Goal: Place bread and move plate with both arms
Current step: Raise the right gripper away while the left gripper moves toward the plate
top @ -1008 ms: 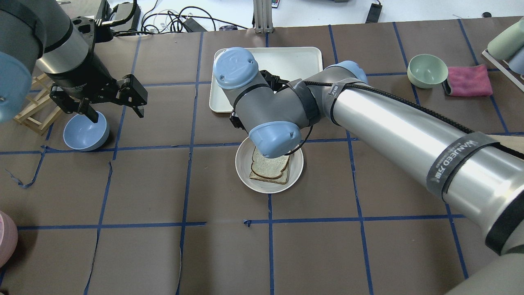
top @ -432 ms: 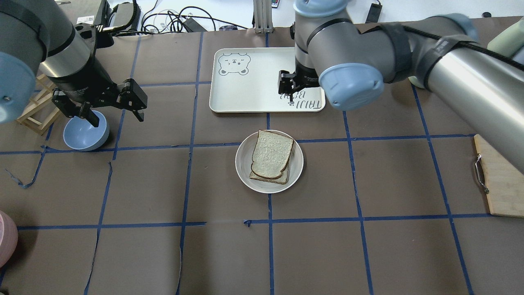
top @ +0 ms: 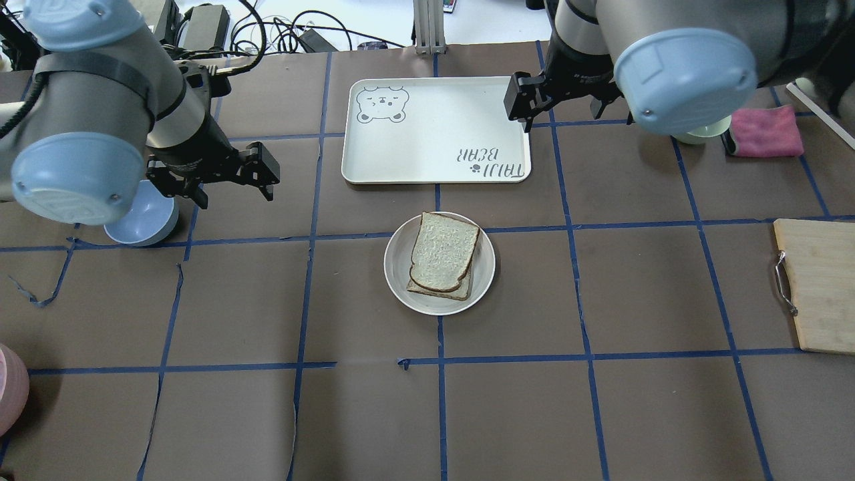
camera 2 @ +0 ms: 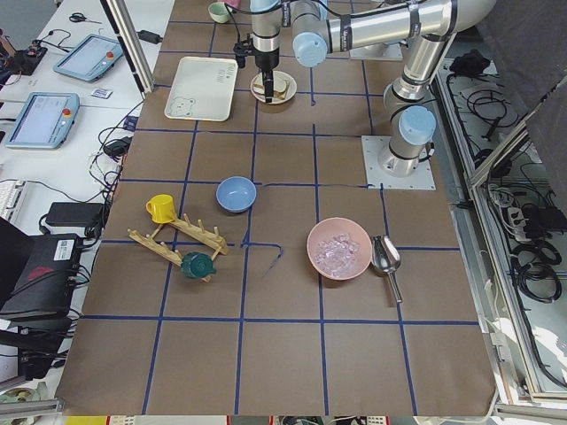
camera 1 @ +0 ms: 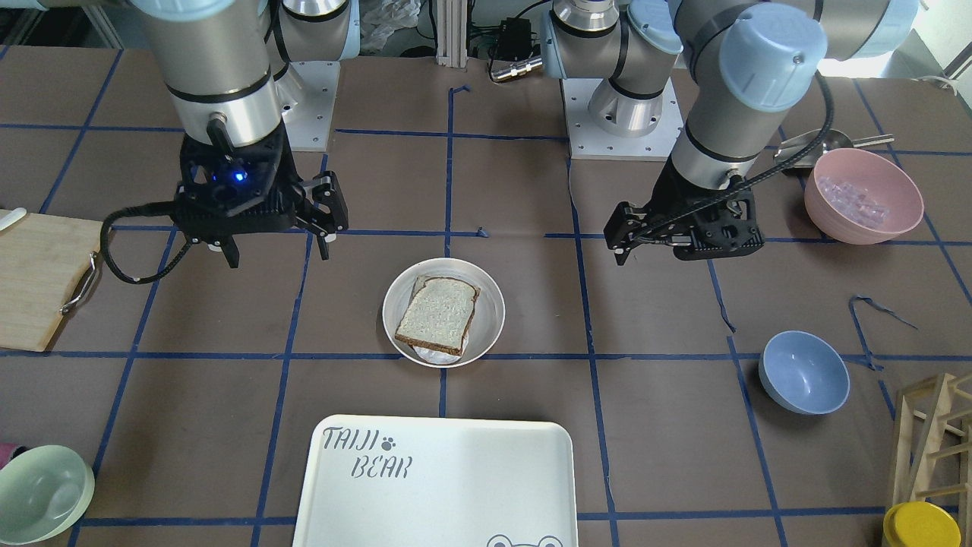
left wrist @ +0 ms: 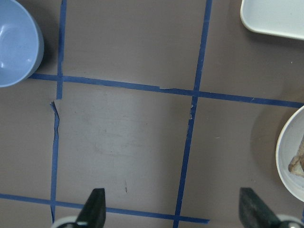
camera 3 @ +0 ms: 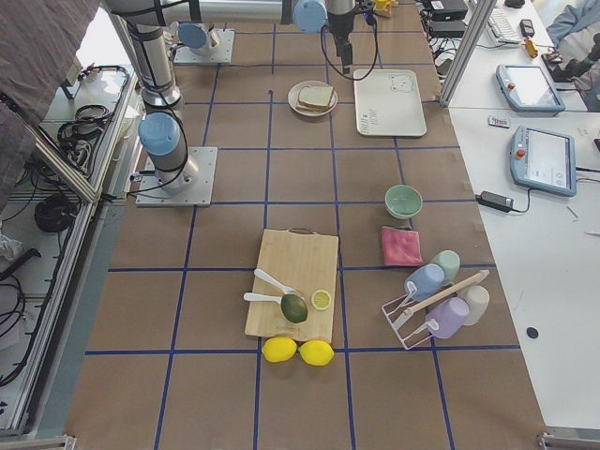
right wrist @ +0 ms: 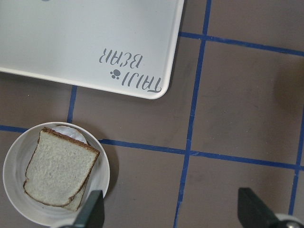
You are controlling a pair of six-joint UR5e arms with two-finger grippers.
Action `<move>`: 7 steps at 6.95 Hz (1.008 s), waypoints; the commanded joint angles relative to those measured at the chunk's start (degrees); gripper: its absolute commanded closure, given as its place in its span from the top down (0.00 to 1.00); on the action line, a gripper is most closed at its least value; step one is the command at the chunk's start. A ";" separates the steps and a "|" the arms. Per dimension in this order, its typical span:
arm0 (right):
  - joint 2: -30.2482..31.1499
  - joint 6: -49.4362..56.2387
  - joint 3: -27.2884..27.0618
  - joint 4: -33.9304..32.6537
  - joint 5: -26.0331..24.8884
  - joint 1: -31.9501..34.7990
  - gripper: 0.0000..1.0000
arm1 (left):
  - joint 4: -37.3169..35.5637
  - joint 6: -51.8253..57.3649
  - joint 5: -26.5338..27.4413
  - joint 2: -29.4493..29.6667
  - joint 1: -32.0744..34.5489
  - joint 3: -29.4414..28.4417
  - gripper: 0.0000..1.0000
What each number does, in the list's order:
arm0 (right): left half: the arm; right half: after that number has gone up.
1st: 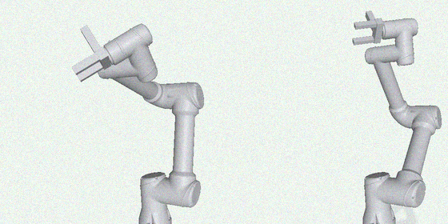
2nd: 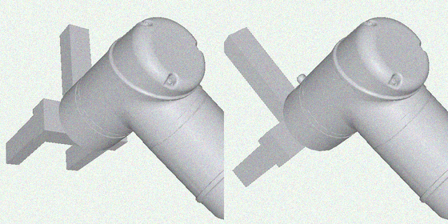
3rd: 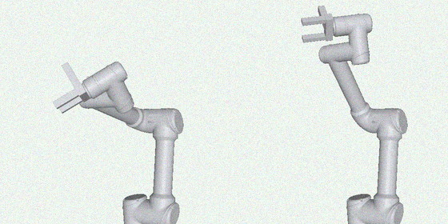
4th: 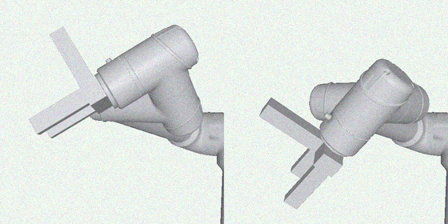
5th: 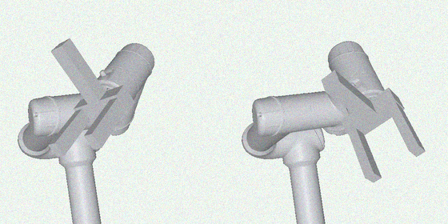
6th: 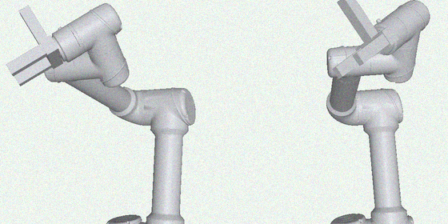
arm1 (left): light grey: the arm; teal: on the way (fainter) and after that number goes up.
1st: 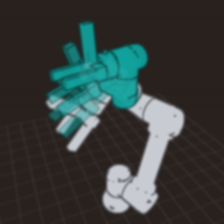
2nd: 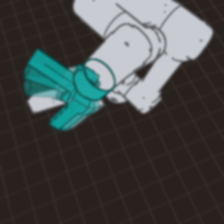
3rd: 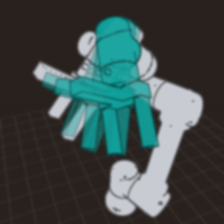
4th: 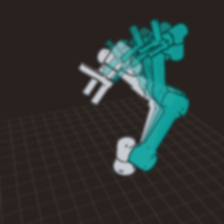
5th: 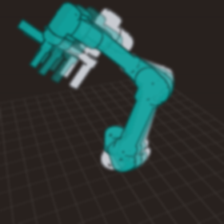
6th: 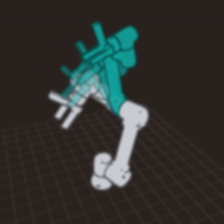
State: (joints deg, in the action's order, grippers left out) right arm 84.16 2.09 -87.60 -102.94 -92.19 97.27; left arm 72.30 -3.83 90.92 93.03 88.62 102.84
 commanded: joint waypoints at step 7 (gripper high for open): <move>5.40 -1.61 -0.11 8.19 0.70 -4.81 0.97 | -16.66 -8.12 -7.68 16.73 11.92 3.94 0.73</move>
State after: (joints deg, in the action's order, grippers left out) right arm 89.51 4.22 -87.68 -95.26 -91.59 92.56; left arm 57.16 -11.39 83.34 107.83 99.25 106.00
